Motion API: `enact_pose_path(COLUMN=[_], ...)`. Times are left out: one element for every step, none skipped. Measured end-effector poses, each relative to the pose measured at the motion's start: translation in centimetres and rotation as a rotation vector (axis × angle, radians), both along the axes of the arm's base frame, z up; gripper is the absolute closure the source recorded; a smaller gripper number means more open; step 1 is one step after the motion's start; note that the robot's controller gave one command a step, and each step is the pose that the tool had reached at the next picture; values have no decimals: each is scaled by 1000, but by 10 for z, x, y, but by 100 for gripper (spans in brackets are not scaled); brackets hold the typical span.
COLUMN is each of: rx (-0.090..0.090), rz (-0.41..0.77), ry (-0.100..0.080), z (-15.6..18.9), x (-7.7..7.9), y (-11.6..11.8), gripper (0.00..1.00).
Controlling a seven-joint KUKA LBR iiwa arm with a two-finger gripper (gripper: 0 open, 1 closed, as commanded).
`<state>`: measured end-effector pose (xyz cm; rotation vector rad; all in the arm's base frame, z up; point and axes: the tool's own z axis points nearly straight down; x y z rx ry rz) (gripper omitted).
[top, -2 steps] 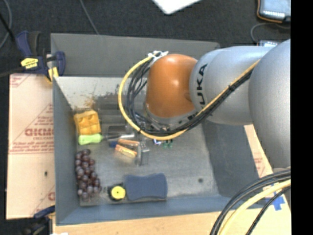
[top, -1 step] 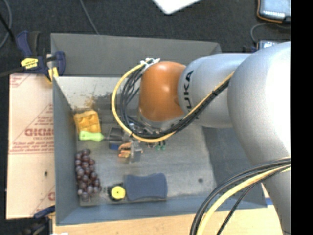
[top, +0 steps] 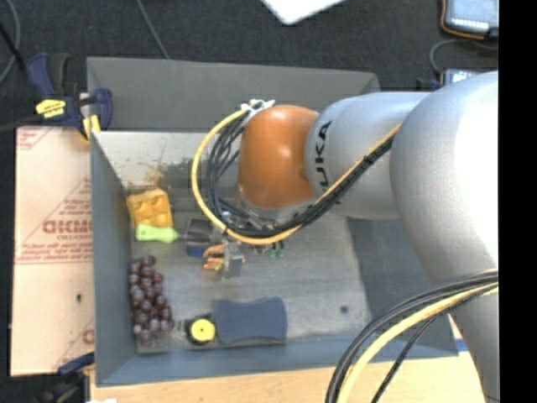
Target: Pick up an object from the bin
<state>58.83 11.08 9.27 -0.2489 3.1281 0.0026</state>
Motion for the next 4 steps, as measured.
enact_pose_path(rx=[1,2,-2,-1], rz=[5,4,6,6], ry=[-3,-3,7,3], z=[88,88,118,136], x=[-2,-2,-3,-1], y=[21,21,22,23], gripper=[100,100,100,100])
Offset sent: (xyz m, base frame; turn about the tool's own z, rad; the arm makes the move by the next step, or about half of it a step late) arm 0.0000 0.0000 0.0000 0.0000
